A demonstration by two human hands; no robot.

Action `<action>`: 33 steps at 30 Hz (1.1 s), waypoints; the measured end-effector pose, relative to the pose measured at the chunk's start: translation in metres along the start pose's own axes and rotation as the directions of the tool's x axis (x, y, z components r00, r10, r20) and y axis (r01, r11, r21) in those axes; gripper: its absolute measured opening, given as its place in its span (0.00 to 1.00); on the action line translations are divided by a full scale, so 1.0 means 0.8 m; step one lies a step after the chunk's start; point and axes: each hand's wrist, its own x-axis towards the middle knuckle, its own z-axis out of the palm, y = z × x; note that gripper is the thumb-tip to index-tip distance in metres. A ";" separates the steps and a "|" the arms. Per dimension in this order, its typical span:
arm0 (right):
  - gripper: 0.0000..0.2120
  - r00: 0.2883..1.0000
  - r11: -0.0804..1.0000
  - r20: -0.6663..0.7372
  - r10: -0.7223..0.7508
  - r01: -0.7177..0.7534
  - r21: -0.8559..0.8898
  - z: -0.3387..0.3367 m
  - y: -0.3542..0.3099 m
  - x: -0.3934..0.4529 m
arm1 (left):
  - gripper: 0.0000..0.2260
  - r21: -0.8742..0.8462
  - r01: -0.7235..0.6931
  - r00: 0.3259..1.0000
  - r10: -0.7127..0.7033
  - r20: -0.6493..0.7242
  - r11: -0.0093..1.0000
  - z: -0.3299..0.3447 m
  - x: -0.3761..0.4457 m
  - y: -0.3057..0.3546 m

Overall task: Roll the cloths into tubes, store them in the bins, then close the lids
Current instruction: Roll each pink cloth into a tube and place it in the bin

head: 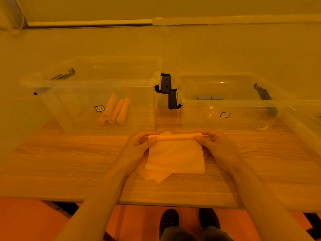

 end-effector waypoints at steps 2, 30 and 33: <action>0.08 1.000 1.000 0.006 0.010 -0.010 0.021 0.000 -0.001 -0.001 | 0.08 0.018 -0.010 1.000 0.010 -0.006 1.000 0.000 -0.001 0.000; 0.04 1.000 0.999 0.004 -0.004 0.004 0.043 0.004 -0.005 -0.003 | 0.04 0.025 -0.008 0.998 0.010 -0.069 1.000 0.001 0.002 0.000; 0.06 1.000 0.998 0.011 0.002 -0.002 0.056 0.003 -0.005 -0.004 | 0.08 0.009 0.019 0.998 -0.019 -0.058 1.000 -0.001 0.003 -0.003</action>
